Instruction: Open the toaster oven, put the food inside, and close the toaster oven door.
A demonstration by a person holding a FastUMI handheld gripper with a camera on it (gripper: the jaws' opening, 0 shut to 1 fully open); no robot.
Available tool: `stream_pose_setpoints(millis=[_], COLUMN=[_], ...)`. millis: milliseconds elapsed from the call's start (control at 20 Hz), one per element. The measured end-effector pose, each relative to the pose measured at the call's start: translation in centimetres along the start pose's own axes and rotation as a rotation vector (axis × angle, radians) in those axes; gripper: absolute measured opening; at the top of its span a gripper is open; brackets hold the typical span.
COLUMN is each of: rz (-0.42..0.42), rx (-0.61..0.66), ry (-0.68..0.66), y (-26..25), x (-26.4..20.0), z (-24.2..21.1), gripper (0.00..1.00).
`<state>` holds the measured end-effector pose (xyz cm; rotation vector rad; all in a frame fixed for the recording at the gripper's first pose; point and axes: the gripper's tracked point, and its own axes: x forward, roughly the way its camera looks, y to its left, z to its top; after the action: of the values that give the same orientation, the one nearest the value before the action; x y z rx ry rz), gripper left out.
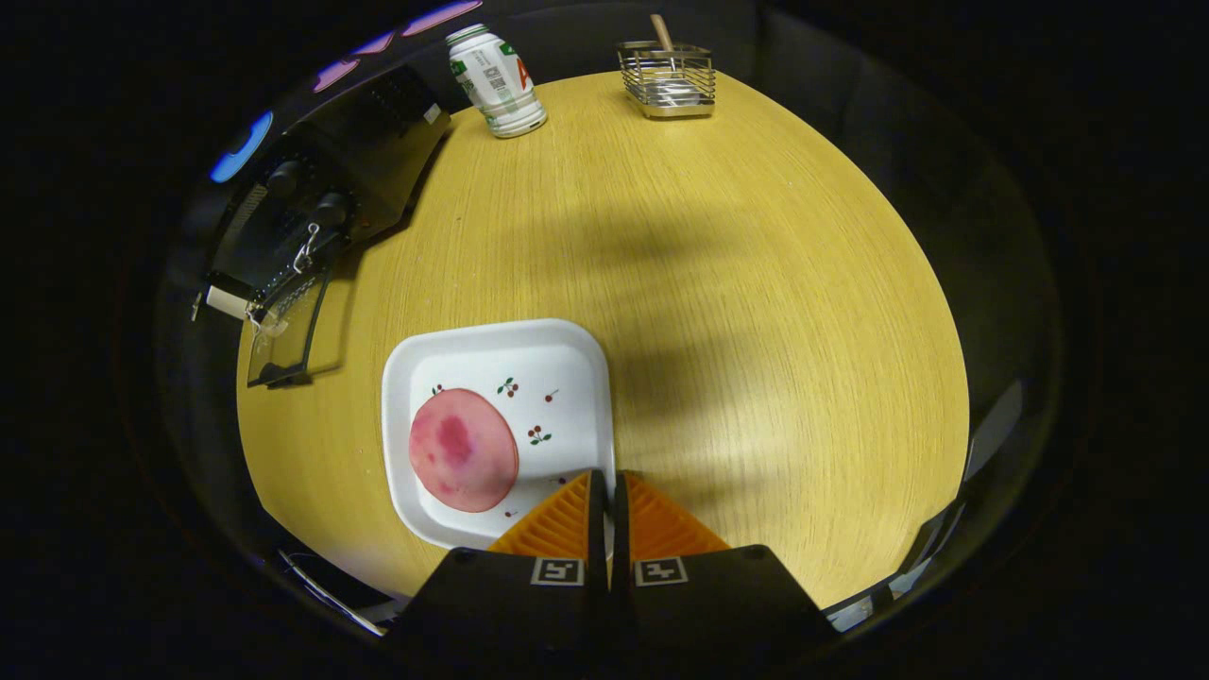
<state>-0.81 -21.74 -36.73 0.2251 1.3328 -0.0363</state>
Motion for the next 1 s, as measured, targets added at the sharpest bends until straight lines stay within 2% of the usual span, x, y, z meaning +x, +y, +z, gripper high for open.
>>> stream_pose_setpoints(millis=[250,450,700,1000], rz=[0.049,0.16,0.191,0.278], rx=[0.058,0.206,0.243,0.382], ry=[-0.028,-0.052,-0.089,-0.108], y=[0.9,3.7,5.2,7.6], x=[-1.3,-2.9,-4.7,-6.4], z=[-0.8,-0.9,-1.9,-3.5], gripper=[0.05,0.05,0.05,0.05])
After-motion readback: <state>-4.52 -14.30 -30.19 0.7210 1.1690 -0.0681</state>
